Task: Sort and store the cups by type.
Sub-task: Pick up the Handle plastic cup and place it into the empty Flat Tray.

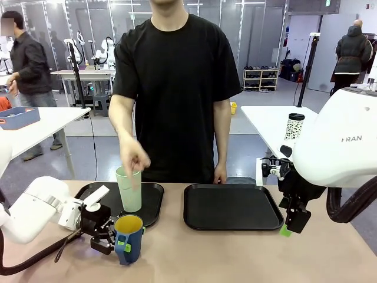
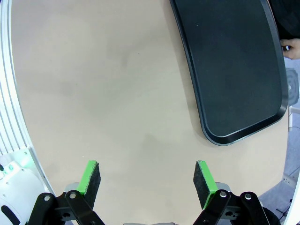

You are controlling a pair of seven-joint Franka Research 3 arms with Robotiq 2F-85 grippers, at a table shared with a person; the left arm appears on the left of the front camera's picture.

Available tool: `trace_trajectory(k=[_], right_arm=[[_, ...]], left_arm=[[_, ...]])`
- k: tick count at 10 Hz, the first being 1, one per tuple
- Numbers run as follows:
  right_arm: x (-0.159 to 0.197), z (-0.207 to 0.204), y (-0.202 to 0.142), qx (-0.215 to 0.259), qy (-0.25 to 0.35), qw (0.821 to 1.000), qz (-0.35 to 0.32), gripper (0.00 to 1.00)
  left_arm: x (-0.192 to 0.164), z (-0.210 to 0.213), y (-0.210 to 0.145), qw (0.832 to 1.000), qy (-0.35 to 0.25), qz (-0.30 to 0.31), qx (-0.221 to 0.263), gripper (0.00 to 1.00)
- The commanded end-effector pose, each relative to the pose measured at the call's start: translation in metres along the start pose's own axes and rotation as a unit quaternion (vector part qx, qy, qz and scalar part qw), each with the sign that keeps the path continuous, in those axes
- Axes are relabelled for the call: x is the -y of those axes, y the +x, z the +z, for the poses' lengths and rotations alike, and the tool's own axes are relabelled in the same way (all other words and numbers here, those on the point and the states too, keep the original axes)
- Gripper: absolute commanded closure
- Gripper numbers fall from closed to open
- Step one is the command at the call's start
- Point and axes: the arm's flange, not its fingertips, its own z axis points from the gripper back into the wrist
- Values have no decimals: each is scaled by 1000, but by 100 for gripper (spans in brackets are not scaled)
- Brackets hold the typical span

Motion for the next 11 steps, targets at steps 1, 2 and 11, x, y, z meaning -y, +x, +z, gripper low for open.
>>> trace_trajectory(k=[1, 2, 11], right_arm=[[-5, -5, 0, -4, -8, 1000, -10, 0], [-5, -5, 0, -4, -8, 1000, -10, 0], [-5, -5, 0, -4, -8, 1000, -10, 0]], left_arm=[[13, -1, -17, 1000, 5, -12, -5, 79], [16, 5, -11, 1000, 14, -17, -7, 79], [14, 65, 27, 998, 63, -17, 5, 79]])
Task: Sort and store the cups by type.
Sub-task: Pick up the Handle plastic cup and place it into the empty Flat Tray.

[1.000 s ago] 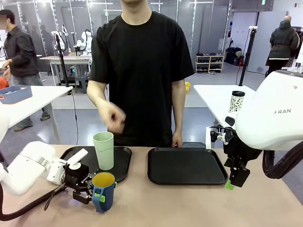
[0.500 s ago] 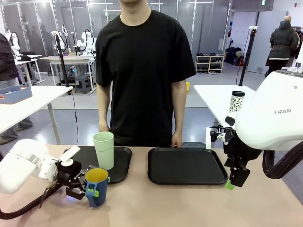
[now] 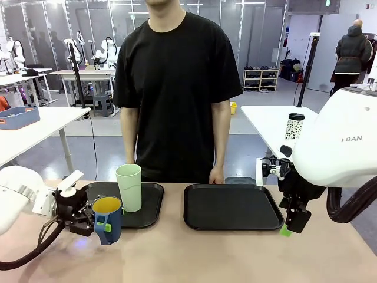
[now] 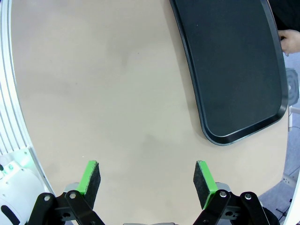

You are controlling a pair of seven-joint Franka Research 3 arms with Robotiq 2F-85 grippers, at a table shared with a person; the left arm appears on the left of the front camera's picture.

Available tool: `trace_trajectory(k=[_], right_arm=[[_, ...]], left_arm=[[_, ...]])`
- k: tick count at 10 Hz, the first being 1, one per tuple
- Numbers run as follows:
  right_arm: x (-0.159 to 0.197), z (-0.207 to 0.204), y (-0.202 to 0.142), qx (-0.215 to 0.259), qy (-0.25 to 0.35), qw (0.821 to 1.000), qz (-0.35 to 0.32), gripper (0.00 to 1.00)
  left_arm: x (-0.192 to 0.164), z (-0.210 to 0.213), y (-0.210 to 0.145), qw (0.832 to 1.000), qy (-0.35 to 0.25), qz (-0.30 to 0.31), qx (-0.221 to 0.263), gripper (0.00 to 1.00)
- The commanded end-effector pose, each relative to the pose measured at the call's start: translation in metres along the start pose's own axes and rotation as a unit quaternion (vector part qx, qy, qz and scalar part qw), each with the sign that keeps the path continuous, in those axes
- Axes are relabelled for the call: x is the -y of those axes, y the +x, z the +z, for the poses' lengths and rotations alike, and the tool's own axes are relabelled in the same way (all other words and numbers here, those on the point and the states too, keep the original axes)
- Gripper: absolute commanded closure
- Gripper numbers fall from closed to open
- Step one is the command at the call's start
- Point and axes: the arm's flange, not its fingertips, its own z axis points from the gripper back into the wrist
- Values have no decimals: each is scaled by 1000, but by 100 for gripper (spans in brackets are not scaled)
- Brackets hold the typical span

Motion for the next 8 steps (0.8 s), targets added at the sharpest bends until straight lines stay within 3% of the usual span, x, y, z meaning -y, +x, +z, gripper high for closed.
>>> trace_trajectory(k=[1, 8], right_arm=[[-5, -6, 0, -4, -8, 1000, -11, 0], [-5, -6, 0, -4, -8, 1000, -11, 0]], left_arm=[[0, -5, -5, 1000, -3, 1, -3, 79], [0, -5, -5, 1000, -3, 1, -3, 79]])
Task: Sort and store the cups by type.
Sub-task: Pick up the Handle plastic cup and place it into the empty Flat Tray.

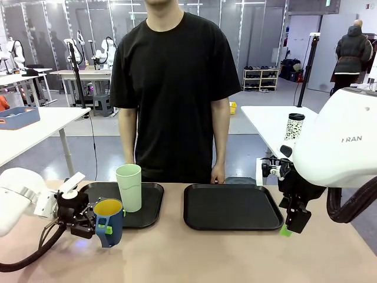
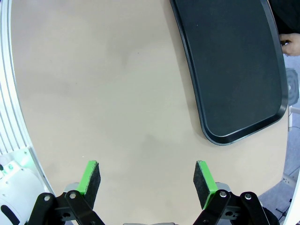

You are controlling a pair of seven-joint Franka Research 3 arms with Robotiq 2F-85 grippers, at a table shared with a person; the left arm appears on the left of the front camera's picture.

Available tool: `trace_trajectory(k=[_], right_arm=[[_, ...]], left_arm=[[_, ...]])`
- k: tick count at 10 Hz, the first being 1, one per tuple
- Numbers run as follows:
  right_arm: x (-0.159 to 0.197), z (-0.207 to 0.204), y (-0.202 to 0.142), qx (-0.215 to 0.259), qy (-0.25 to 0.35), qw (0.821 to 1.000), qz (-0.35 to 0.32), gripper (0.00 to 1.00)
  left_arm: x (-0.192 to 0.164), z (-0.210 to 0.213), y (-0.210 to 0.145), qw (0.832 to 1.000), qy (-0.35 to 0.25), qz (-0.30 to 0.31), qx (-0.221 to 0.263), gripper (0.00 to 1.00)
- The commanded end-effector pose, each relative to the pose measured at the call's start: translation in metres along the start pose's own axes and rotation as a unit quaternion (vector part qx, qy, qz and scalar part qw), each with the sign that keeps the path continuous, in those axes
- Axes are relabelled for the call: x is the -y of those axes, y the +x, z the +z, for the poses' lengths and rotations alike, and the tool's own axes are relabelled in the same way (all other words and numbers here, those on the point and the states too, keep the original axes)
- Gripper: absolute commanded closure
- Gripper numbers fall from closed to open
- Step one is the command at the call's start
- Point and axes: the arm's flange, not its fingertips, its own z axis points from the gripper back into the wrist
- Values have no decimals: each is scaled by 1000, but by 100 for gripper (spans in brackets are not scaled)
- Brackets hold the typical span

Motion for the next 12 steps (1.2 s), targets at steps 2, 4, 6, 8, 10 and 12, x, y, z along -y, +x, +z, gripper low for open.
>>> trace_trajectory(k=[2, 4, 6, 8, 10, 12], right_arm=[[-5, -6, 0, -3, -8, 1000, -11, 0], [-5, -6, 0, -3, -8, 1000, -11, 0], [-5, -6, 0, -3, -8, 1000, -11, 0], [-5, -6, 0, -3, -8, 1000, -11, 0], [-5, -6, 0, -3, -8, 1000, -11, 0], [-5, -6, 0, -3, -8, 1000, -11, 0]], left_arm=[[-1, -1, 0, 1000, 0, -5, -3, 79], [0, 0, 0, 1000, 0, 0, 0, 24], [-4, -28, 13, 1000, 0, -9, -16, 24], [-12, -63, 21, 1000, 29, -7, 2, 24], [-18, -94, 28, 999, 34, -9, 14, 24], [-20, -120, 33, 1000, 10, -13, 15, 24]])
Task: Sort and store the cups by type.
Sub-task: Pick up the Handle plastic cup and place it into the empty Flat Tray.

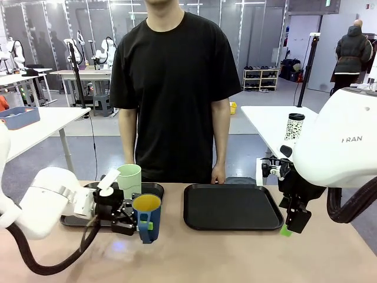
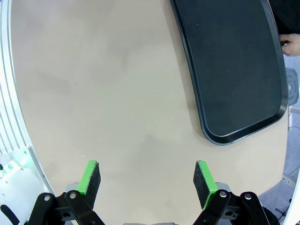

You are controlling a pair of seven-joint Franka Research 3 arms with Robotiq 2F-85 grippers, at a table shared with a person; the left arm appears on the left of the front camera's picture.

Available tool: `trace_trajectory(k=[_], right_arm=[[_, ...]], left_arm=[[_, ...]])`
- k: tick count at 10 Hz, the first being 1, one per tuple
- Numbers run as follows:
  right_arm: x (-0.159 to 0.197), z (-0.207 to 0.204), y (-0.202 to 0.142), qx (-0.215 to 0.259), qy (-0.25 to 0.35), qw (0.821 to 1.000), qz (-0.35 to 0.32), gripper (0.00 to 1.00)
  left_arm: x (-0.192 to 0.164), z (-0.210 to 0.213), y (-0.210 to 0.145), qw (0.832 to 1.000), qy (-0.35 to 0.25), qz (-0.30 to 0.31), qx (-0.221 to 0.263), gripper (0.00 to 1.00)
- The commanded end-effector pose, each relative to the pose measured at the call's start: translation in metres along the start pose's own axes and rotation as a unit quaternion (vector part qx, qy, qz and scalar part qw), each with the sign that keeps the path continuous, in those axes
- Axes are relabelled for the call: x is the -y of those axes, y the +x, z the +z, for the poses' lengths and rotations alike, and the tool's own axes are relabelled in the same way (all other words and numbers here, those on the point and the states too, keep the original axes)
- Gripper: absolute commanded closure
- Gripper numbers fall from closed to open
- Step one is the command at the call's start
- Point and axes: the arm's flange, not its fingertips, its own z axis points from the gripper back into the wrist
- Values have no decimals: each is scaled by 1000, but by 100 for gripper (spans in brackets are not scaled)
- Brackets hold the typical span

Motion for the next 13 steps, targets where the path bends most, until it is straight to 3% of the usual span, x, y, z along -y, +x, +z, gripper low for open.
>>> trace_trajectory(k=[1, 2, 7, 11, 13], right_arm=[[-5, -6, 0, -2, -8, 1000, -12, 0], [-5, -6, 0, -2, -8, 1000, -12, 0], [-5, -6, 0, -2, -8, 1000, -12, 0], [-5, -6, 0, -2, -8, 1000, -12, 0], [-5, -6, 0, -2, -8, 1000, -12, 0]], left_arm=[[-2, -3, 10, 999, -36, -1, -8, 24], [0, 0, 0, 1000, 0, 0, 0, 24], [0, 0, -1, 1000, -4, -1, -3, 24], [2, -63, -7, 993, 105, -38, 26, 24], [-9, -100, -3, 990, 129, -41, 28, 24]])
